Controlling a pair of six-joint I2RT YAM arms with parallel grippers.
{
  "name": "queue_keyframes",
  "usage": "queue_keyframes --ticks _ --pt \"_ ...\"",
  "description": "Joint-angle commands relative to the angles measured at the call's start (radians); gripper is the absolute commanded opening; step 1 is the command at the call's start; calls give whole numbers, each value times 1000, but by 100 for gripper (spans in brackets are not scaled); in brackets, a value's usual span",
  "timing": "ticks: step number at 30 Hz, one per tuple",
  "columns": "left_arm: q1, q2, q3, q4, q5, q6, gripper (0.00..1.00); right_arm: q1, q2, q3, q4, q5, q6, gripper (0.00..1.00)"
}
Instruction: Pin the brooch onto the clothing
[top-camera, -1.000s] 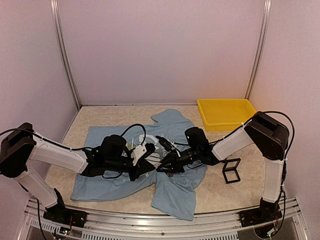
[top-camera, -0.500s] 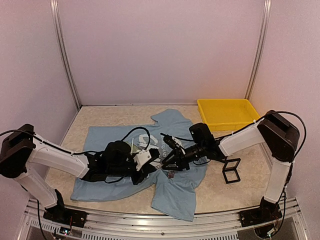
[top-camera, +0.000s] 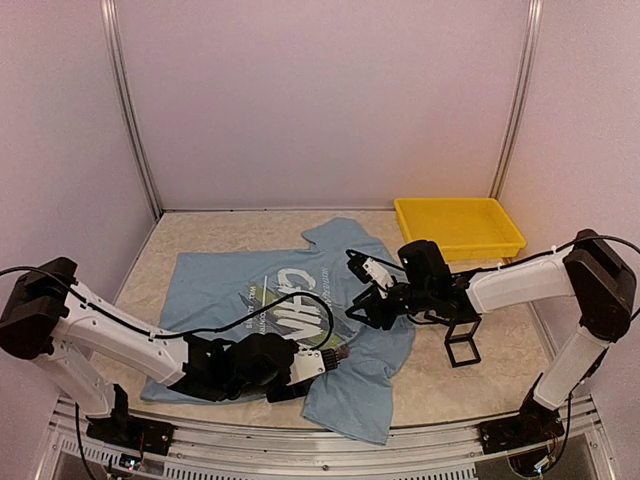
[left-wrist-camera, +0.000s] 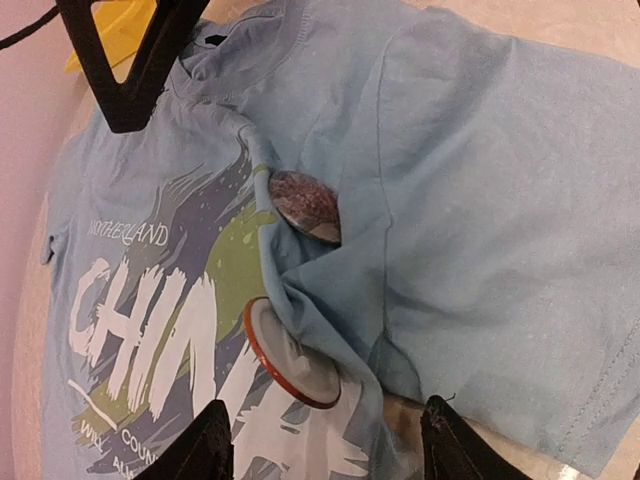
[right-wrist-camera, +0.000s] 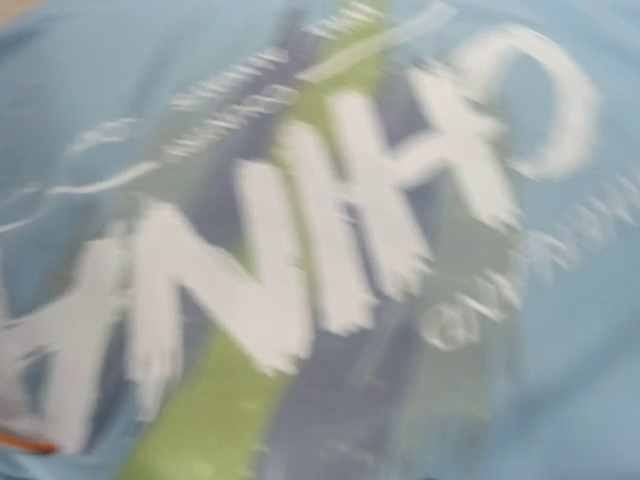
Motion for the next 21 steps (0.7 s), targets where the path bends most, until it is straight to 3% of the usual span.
queue_keyframes --ticks 1,5,8,10,12,16,21 --pt "-78 -40 64 -128 -106 -43 62 -6 -55 -34 -88 225 130 37" --pt "-133 -83 90 -210 -80 -102 68 -6 -81 -53 -148 340 192 31" --pt "-151 -126 118 -287 -7 -206 68 -5 -50 -25 -237 368 214 18" --pt "-122 -160 89 -279 -57 -339 68 -5 -23 -13 -299 408 233 11" --pt "-3 -207 25 -235 -36 -476 67 -4 7 -7 -335 444 248 6" --pt "344 -234 -71 -154 48 -733 65 -6 106 43 -411 512 276 3" --pt "616 -145 -99 -122 60 -861 63 -25 193 106 -466 614 278 0"
